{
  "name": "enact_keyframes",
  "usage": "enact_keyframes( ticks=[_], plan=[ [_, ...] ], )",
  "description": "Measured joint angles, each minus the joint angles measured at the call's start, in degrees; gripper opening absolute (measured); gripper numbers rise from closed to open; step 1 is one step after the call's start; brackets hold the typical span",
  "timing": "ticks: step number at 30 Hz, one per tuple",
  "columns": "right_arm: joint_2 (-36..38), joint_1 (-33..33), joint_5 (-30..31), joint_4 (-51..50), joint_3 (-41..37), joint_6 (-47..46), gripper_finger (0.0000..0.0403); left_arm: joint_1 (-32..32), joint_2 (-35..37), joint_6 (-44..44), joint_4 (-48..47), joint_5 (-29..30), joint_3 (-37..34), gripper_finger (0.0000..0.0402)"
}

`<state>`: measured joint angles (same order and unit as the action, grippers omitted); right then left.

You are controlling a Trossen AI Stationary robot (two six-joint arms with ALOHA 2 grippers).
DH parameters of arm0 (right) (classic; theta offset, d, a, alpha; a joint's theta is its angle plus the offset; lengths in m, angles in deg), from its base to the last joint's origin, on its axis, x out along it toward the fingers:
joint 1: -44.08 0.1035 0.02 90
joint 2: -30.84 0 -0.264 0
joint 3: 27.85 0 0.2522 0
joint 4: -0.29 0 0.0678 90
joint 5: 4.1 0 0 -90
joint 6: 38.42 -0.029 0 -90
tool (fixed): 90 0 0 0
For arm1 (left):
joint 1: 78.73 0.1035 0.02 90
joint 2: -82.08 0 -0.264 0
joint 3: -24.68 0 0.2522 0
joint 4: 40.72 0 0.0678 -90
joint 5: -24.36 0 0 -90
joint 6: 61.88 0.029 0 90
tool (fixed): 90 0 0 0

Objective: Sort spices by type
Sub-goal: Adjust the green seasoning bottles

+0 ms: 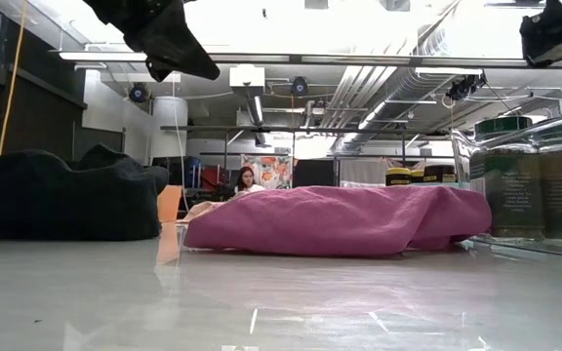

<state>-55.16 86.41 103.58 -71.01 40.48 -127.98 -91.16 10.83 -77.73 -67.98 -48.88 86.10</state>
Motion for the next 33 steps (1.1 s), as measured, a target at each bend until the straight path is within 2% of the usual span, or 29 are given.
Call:
enact_keyframes(
  ticks=[8,13,20,27,33],
  plan=[
    [0.0,0.0,6.8,2.7,0.0,0.1,0.0000,0.0,0.0,1.0,0.0,1.1,0.0,0.0000],
    [0.0,0.1,4.7,7.2,0.8,5.9,0.0000,0.0,0.0,1.0,0.0,1.1,0.0,0.0000],
    [0.0,1.0,2.5,8.6,3.4,13.4,0.0000,0.0,0.0,1.0,0.0,1.1,0.0,0.0000],
    [0.0,-2.0,9.1,11.0,3.5,15.5,0.0000,0.0,0.0,1.0,0.0,1.6,0.0,0.0000],
    [0.0,-4.8,8.8,10.9,3.5,19.9,0.0000,0.0,0.0,1.0,0.1,1.7,0.0,0.0000]
  ],
)
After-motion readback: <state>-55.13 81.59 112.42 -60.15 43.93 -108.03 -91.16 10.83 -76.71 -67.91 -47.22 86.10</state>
